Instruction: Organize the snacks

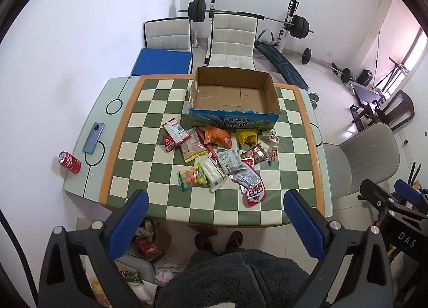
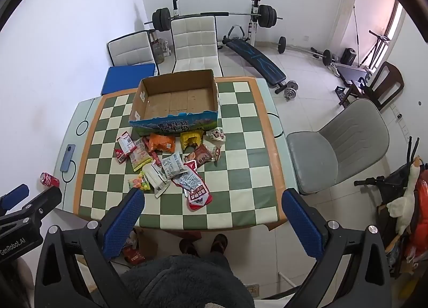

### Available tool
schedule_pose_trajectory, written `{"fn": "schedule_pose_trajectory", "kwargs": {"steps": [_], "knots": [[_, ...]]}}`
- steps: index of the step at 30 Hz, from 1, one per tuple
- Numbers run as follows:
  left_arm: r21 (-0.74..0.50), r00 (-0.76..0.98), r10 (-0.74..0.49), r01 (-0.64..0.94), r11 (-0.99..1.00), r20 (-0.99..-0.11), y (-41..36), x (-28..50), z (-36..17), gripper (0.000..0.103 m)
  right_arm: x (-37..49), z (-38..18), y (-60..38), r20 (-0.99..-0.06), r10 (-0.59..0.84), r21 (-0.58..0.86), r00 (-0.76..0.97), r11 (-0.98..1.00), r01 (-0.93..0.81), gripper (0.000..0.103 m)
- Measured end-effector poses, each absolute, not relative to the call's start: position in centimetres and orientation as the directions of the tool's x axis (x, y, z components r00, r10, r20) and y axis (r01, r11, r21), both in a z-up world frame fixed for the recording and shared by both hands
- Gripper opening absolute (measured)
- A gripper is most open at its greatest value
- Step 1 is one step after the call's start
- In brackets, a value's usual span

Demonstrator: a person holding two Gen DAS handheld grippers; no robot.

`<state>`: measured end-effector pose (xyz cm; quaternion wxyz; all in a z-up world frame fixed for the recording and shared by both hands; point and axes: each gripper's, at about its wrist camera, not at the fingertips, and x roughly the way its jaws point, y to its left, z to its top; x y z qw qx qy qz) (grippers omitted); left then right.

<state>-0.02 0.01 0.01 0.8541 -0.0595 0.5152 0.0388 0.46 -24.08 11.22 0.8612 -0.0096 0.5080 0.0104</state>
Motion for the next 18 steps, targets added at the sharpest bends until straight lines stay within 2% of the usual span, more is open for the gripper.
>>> {"fn": "schedule_pose_trajectory", "kwargs": {"steps": [18], "knots": [[-0.060,0.465,0.006,-0.127,0.990,-0.885,-0.14,0.39,0.32,0.103,0.61,10.91,-24.43,-0.878,0.018,0.006,0.478,1.000,-0.028,0.103]]}}
